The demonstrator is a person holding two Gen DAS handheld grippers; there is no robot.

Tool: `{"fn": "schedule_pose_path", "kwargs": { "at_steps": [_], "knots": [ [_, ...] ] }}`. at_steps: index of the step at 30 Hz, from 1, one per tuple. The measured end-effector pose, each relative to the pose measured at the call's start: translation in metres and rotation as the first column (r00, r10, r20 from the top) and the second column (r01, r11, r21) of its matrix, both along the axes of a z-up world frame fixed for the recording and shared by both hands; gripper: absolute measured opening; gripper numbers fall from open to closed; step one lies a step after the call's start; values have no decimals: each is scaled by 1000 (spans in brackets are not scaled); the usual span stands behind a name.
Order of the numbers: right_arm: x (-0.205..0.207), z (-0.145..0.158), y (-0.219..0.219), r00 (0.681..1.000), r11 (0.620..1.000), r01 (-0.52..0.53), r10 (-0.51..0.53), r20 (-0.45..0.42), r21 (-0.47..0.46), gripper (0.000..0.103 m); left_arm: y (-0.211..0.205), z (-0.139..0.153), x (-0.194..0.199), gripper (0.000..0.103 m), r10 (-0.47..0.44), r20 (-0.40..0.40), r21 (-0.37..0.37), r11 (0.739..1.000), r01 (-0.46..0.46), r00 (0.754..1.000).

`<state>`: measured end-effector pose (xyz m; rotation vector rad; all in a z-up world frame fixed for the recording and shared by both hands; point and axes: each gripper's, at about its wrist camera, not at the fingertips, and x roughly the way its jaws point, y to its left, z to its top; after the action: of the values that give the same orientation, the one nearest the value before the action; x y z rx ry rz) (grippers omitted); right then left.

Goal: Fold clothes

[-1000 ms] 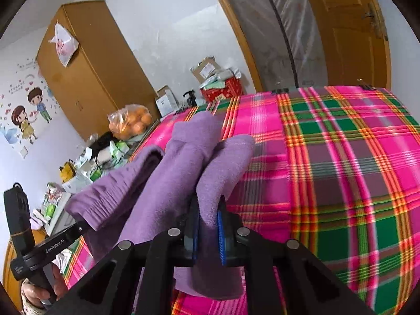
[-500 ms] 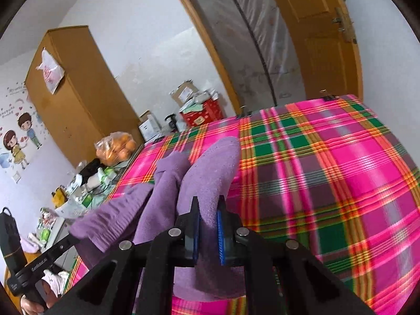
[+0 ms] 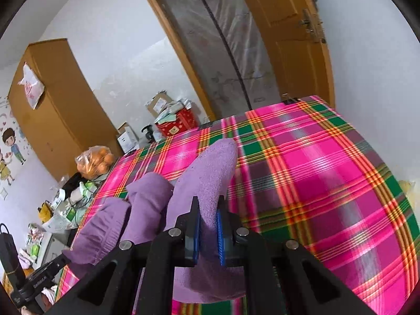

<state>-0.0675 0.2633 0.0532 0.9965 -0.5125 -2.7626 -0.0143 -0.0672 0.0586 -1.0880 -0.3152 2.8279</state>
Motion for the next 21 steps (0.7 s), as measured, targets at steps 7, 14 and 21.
{"fn": "schedule_pose_path", "kwargs": {
  "at_steps": [7, 14, 21],
  "knots": [
    [-5, -23, 15, 998, 998, 41, -44, 51, 45, 12, 1, -9, -2, 4, 1, 28, -11, 1000, -1, 1000],
    [-7, -31, 29, 993, 993, 102, -106, 55, 67, 11, -6, -18, -4, 4, 26, 60, -20, 999, -24, 998],
    [-8, -33, 30, 989, 983, 126, -136, 61, 137, 16, -7, -20, -4, 4, 30, 64, -21, 999, -28, 997]
  ]
}}
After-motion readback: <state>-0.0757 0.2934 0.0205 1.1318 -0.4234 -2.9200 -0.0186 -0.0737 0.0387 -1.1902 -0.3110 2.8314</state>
